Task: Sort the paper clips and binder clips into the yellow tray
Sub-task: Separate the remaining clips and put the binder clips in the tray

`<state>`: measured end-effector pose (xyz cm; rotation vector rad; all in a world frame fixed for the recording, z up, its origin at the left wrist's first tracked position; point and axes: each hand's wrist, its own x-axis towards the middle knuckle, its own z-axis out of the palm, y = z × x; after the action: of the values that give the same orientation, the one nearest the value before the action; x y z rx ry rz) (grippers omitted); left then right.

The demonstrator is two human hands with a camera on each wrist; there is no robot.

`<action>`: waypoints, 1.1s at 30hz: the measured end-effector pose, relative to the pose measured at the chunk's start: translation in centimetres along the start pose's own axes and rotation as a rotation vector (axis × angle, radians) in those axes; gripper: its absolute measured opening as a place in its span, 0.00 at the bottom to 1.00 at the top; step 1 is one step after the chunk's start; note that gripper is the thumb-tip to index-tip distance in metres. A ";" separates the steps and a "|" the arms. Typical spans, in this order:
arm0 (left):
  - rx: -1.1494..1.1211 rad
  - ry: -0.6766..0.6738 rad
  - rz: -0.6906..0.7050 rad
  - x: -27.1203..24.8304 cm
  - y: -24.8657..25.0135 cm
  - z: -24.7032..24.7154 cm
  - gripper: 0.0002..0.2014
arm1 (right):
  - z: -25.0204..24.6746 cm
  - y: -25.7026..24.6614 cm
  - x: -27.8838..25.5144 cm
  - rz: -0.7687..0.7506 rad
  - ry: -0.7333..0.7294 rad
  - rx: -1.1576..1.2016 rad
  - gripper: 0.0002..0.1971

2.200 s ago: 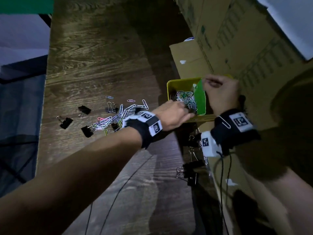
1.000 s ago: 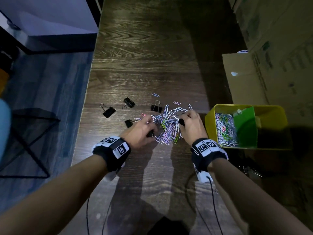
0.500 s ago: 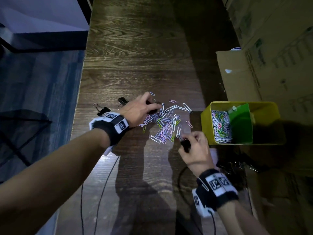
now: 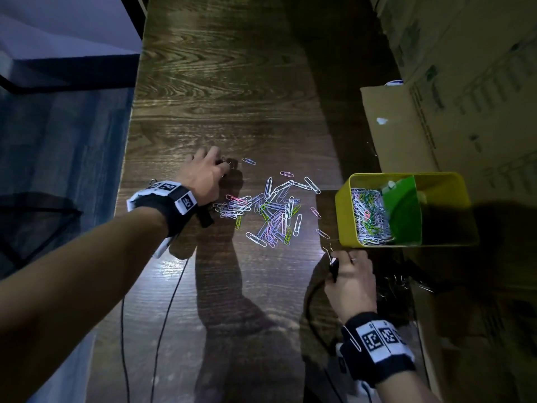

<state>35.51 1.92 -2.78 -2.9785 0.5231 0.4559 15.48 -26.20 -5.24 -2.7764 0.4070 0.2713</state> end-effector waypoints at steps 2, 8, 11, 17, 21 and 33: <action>0.029 0.020 -0.034 0.4 0.5 -0.5 0.23 | 0.0 -0.1 -0.1 0.061 -0.017 -0.034 0.21; -0.083 0.004 0.103 2.8 4.7 -0.6 0.29 | -0.4 -0.9 -0.5 0.220 0.026 -0.113 0.22; -0.110 -0.133 0.084 3.4 6.3 0.2 0.29 | -0.7 -2.5 -1.0 0.111 0.081 -0.155 0.20; -0.045 -0.216 0.121 0.0 8.2 1.6 0.28 | -0.8 -5.3 -0.1 -0.118 -0.044 0.152 0.19; -0.182 -0.174 0.209 -4.3 9.2 3.5 0.30 | -0.6 -6.9 3.7 -0.210 -0.040 0.256 0.20; -0.601 0.180 -0.052 -6.4 7.1 6.3 0.28 | 0.6 -6.8 9.4 -0.109 -0.225 0.049 0.34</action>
<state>25.55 -1.90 -7.08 -3.6260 0.3699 0.3992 26.38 -22.14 -6.01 -2.6700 0.2035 0.5330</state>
